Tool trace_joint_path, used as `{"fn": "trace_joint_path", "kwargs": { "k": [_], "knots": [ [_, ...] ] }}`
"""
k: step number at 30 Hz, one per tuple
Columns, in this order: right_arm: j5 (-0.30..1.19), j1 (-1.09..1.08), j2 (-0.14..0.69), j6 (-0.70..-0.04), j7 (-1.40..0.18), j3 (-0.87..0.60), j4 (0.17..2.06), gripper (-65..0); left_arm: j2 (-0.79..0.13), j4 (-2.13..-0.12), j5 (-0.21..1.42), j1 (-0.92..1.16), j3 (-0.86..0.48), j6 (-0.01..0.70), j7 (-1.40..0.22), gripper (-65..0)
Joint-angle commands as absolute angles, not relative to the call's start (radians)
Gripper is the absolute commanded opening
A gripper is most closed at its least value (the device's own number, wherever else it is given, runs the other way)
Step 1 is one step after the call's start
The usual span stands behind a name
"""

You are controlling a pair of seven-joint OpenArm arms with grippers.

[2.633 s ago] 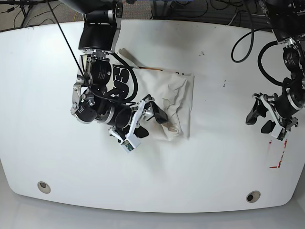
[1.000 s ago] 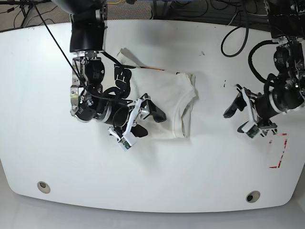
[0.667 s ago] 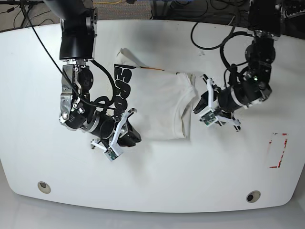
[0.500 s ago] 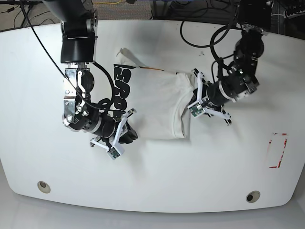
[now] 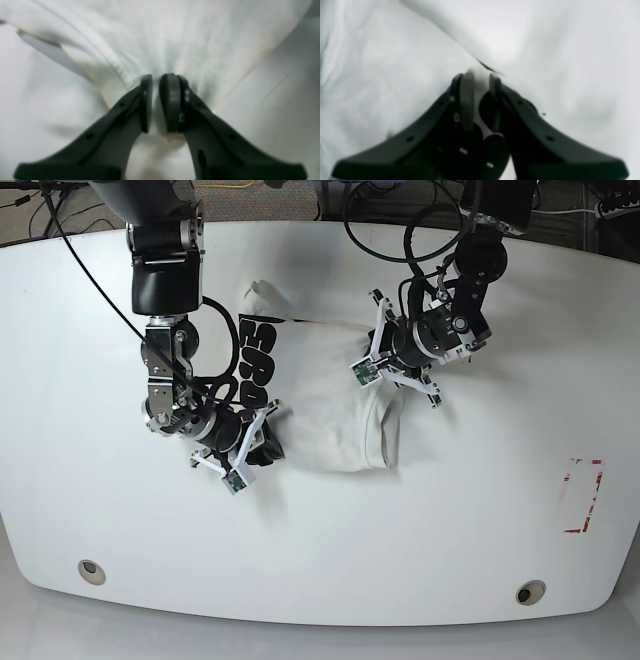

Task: Layout the t-shirt on the table in an organized manner, then fold the t-shirt properly
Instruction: 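Grasp the folded t-shirt edges with both grippers, then fold the t-shirt over with both grippers into a compact square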

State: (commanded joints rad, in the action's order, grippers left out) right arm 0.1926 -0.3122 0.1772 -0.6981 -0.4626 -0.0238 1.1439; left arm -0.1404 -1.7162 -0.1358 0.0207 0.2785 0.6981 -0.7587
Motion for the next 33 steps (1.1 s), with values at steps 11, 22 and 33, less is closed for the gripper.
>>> {"fn": "trace_joint_path", "kwargs": {
  "k": [11, 22, 33],
  "knots": [
    [0.193, -0.094, 0.213, -0.698, -0.437, -0.097, 1.253, -54.7, -0.154, -1.501, -0.137, -0.177, 0.28, 0.698, -0.757, -56.7],
    [0.182, 0.113, 0.165, -0.698, -0.489, -0.111, 1.509, -54.7, -0.156, -1.211, -0.134, -0.36, 0.275, 0.698, -0.645, -56.7],
    [0.182, 0.179, 0.102, -0.698, -0.591, -0.104, 1.693, -54.7, -0.151, -1.219, -0.131, -0.415, 0.275, 0.698, -0.625, -56.7]
  ]
}}
